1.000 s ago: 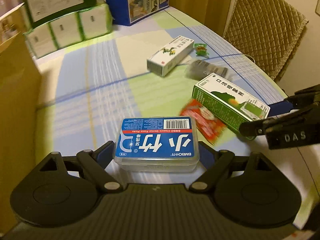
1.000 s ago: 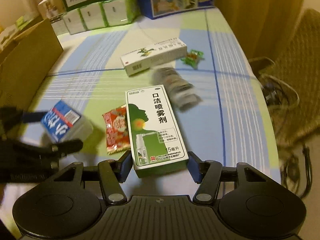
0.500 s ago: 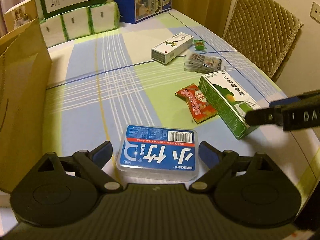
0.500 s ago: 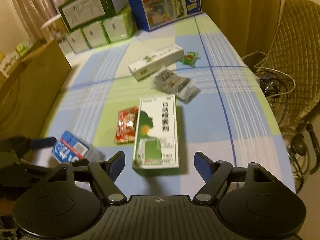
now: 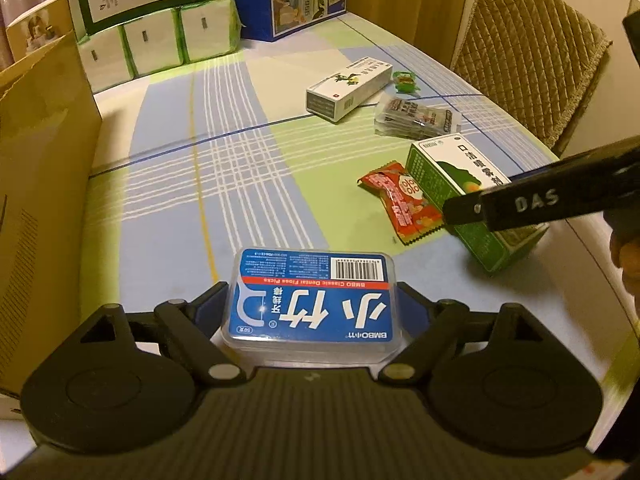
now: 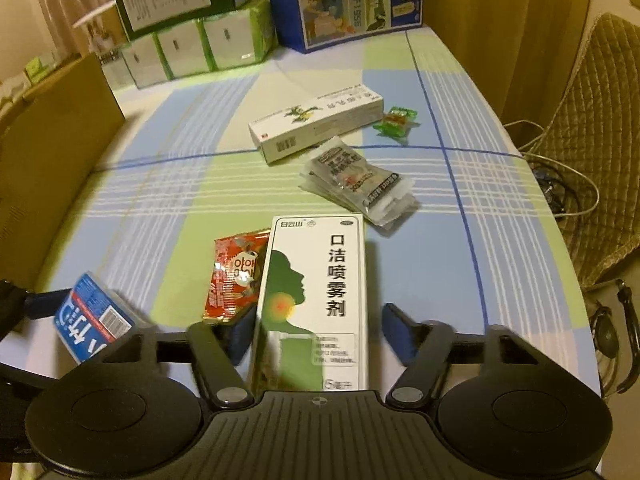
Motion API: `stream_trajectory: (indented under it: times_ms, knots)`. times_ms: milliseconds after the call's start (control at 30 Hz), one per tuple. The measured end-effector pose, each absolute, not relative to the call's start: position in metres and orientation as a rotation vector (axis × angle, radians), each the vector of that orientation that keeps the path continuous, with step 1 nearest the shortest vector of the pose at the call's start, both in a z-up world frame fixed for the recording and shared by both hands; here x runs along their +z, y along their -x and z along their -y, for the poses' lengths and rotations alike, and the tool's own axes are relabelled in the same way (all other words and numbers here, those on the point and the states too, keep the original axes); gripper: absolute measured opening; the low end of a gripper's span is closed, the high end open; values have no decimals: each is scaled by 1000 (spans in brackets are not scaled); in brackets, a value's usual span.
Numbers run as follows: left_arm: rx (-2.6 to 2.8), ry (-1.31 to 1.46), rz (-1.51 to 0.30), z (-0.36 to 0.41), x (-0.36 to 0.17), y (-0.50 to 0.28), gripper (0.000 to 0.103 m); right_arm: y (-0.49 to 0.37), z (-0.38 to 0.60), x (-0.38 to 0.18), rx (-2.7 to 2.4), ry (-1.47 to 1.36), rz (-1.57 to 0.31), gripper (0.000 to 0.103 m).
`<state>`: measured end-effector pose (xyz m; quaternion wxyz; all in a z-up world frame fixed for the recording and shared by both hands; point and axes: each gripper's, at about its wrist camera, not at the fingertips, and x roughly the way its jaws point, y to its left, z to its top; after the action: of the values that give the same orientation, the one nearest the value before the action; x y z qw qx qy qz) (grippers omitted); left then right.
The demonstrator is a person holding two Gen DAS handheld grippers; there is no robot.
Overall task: Organize objects
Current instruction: 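Grasp the blue toothpick box with the left tool while the right tool grasps the green spray box, then carry toothpick box and spray box toward the cardboard box with both tools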
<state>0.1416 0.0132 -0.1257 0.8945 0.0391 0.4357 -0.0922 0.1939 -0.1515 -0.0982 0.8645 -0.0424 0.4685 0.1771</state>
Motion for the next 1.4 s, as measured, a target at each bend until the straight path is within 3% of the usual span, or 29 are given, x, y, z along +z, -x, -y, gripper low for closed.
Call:
stream_trajectory:
  times_ms: [500, 1033, 1400]
  knots:
    - [-207, -81, -885, -7, -110, -119, 83, -153, 161, -85, 332, 8, -987, 52]
    - [-143, -63, -774, -32, -19, -55, 83, -79, 155, 7, 382, -57, -848, 52]
    - [-76, -39, -723, -72, 25, -13, 83, -44, 113, 38, 489, -46, -814, 52]
